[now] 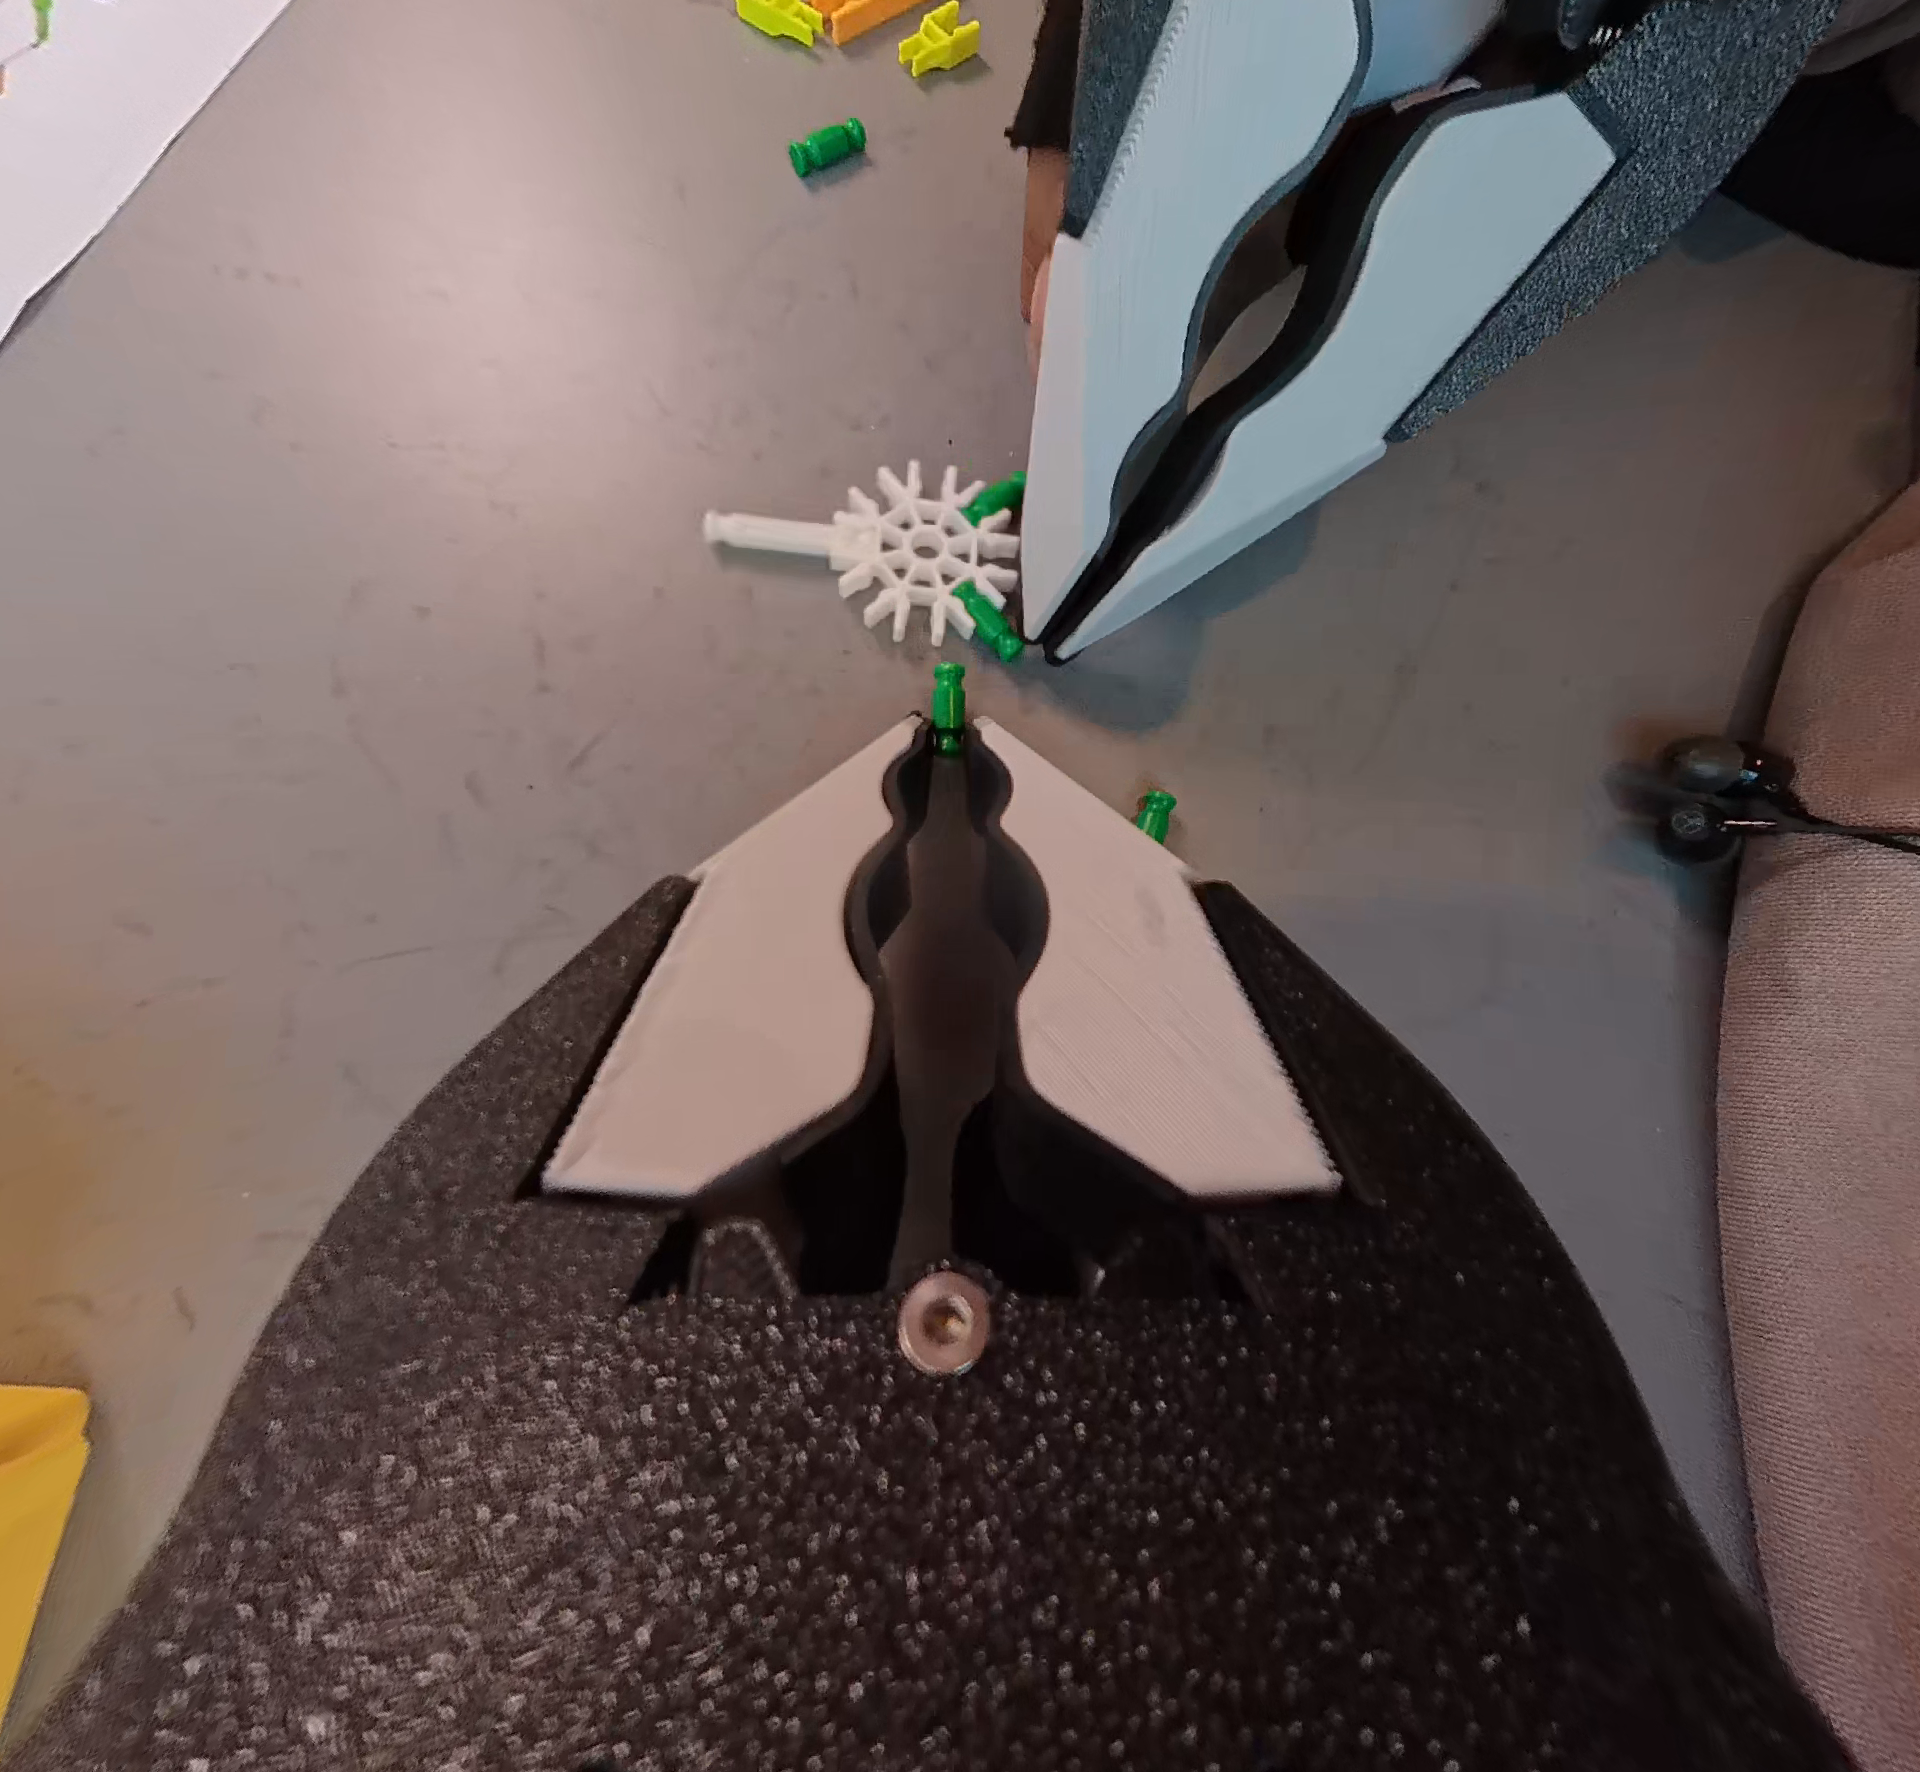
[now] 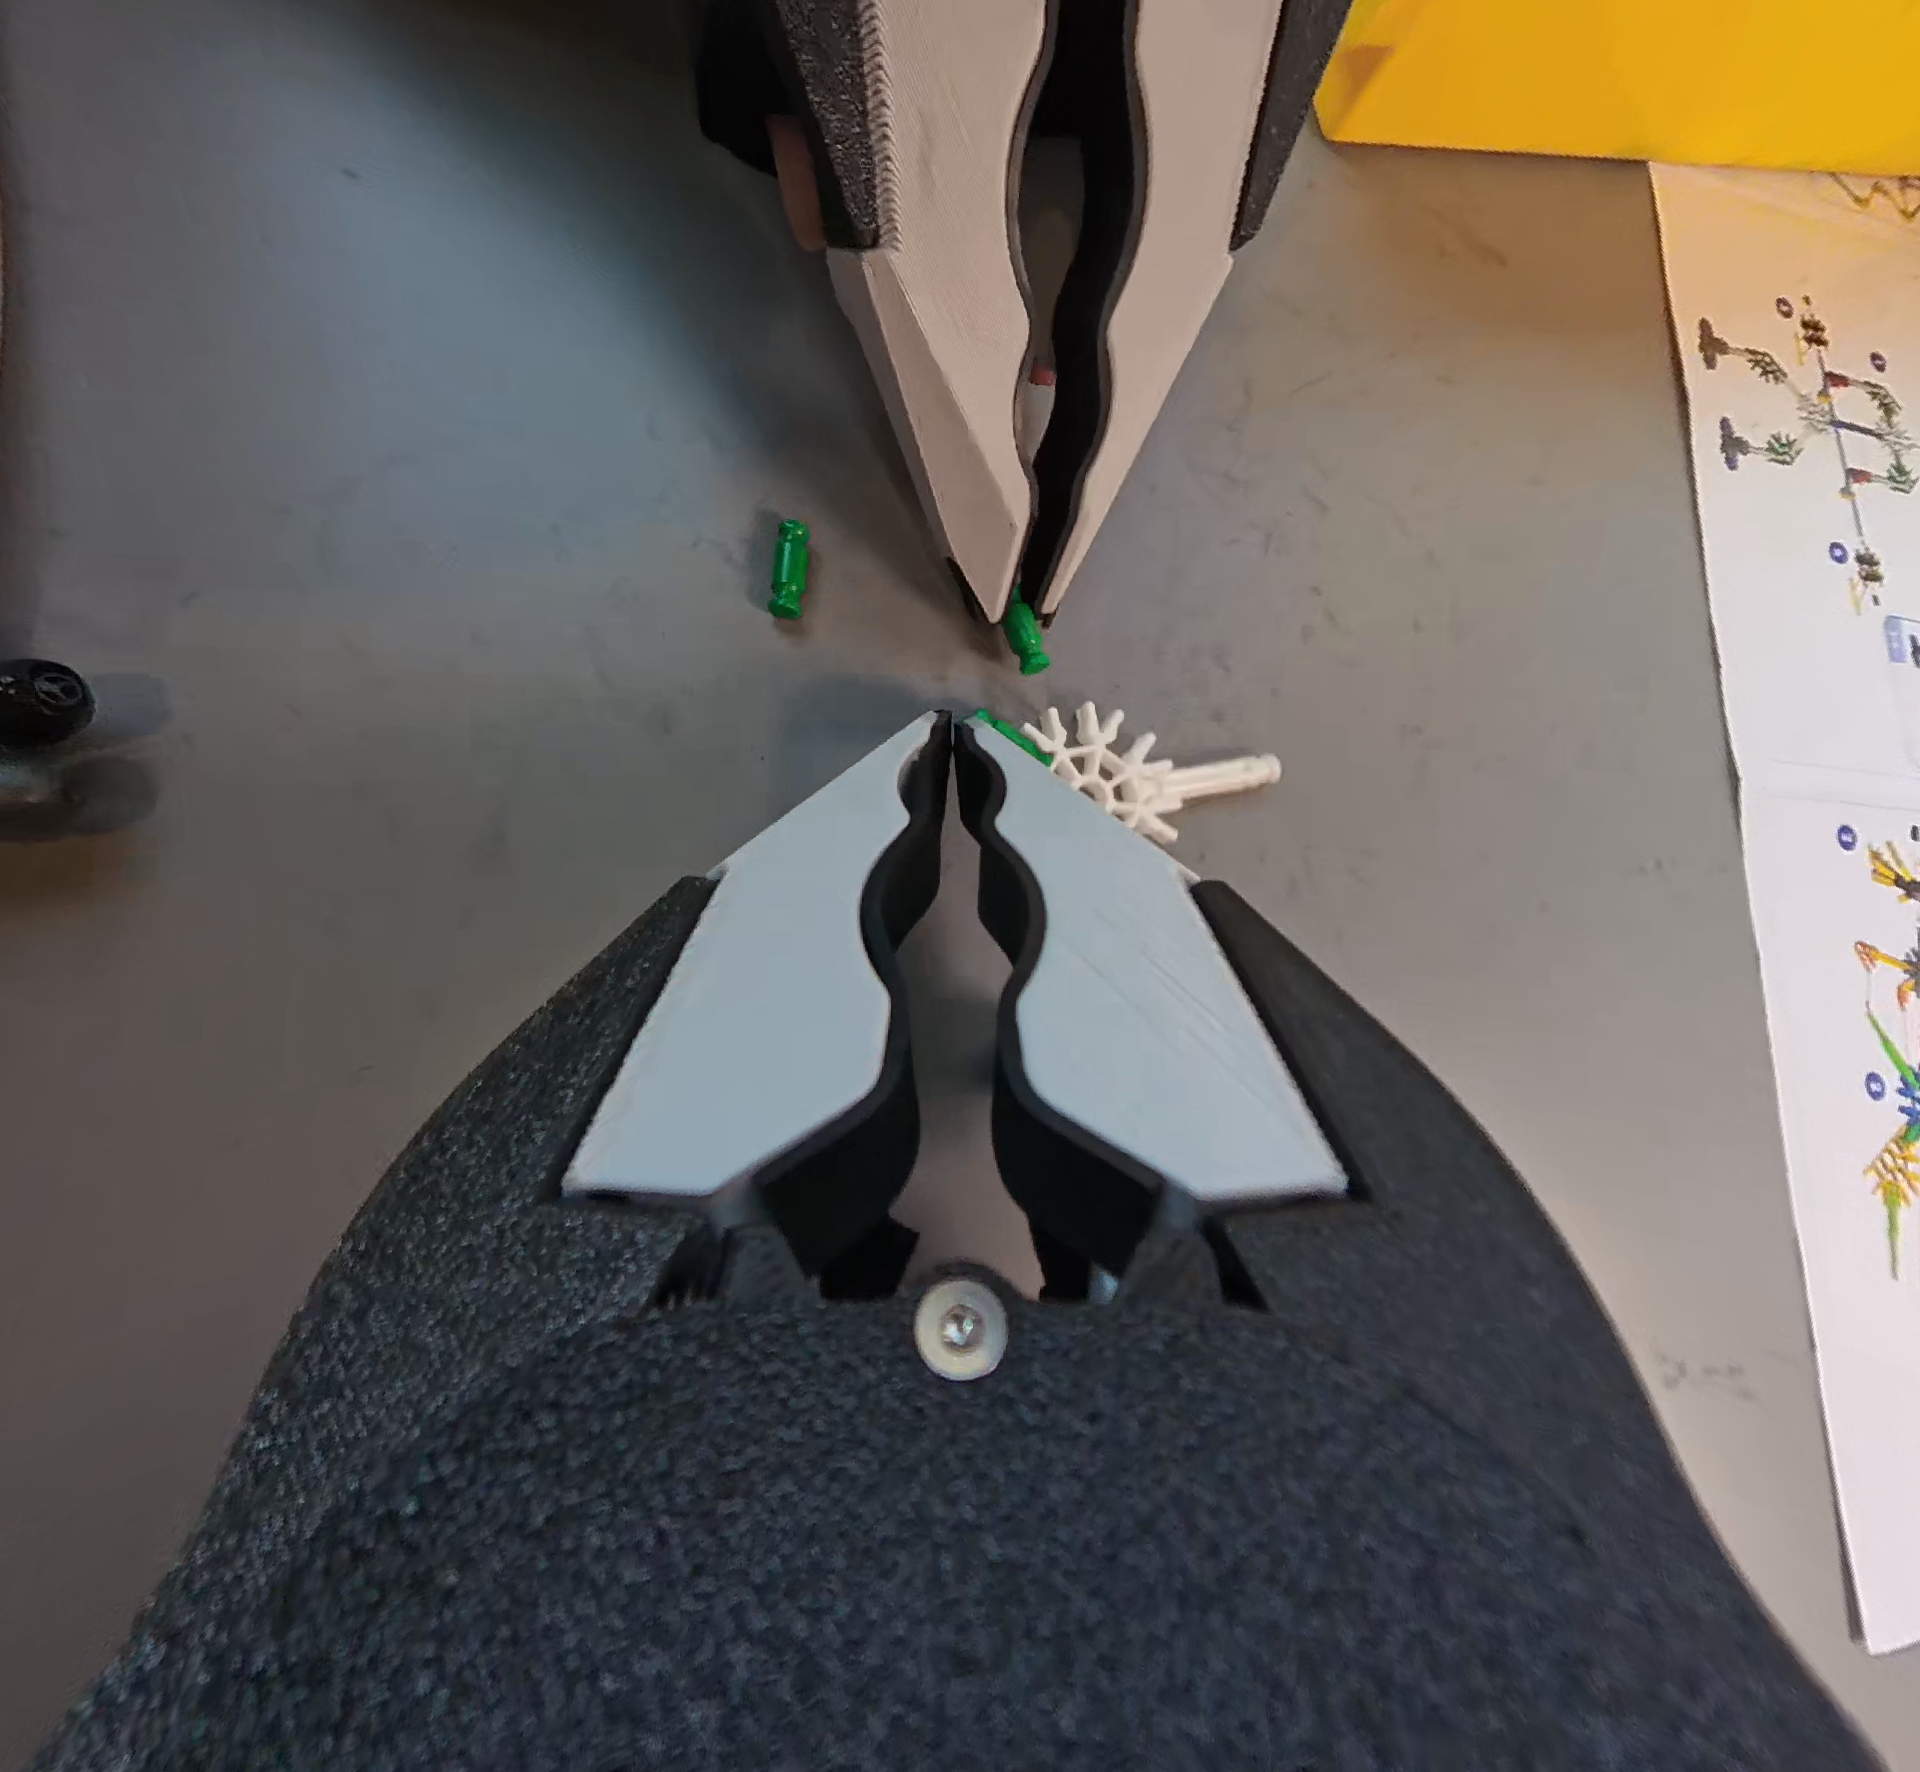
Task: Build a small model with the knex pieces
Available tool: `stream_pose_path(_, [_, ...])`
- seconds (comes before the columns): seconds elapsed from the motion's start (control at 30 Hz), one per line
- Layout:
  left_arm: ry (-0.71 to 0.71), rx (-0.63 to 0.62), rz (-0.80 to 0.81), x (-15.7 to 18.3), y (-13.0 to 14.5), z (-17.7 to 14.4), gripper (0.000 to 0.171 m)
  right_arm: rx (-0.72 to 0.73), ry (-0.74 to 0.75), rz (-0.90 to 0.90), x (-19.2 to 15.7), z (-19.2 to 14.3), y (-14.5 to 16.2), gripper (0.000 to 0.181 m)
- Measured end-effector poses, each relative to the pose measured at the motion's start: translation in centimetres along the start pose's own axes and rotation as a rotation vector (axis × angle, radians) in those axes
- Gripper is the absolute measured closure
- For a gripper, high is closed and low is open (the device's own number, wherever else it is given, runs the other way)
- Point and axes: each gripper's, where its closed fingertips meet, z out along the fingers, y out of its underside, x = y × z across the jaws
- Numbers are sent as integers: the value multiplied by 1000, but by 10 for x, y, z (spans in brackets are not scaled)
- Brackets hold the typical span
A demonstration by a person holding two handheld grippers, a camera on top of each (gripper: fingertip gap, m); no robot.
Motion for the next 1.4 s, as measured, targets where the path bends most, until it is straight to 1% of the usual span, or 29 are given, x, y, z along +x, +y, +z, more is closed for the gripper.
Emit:
stream_pose_path(0.07, [-3, 7, -1, -1, -1, -1, 166, 2, 4, -2, 2, -2, 0, 181])
stream_pose_path(0.2, [-22, 25, -2, -4, -4, -4, 166, 34, 25, 74, 18, -17, 4, 178])
stream_pose_path(0.33, [-37, 34, -6, -8, -4, -2, 166, -28, 39, 131, 26, -20, 21, 159])
stream_pose_path(0.43, [-34, 43, 12, -6, -7, 0, 166, -25, 18, 157, 25, -16, 20, 155])
stream_pose_path(0.6, [-48, 36, 25, -8, -6, 5, 166, -38, -36, 137, 23, -13, 20, 156])
stream_pose_path(0.8, [-37, 61, 46, -7, -12, 5, 166, -26, -46, 125, 21, -12, 19, 156])
stream_pose_path(1.1, [-23, 26, 83, -3, -9, 8, 166, -25, -42, 112, 20, -13, 18, 156])
stream_pose_path(1.23, [-27, 21, 93, -3, -8, 9, 166, 17, -47, 133, 21, -18, 12, 156])
stream_pose_path(1.4, [-32, 24, 98, -4, -8, 9, 166, 47, -42, 146, 23, -17, 5, 167])
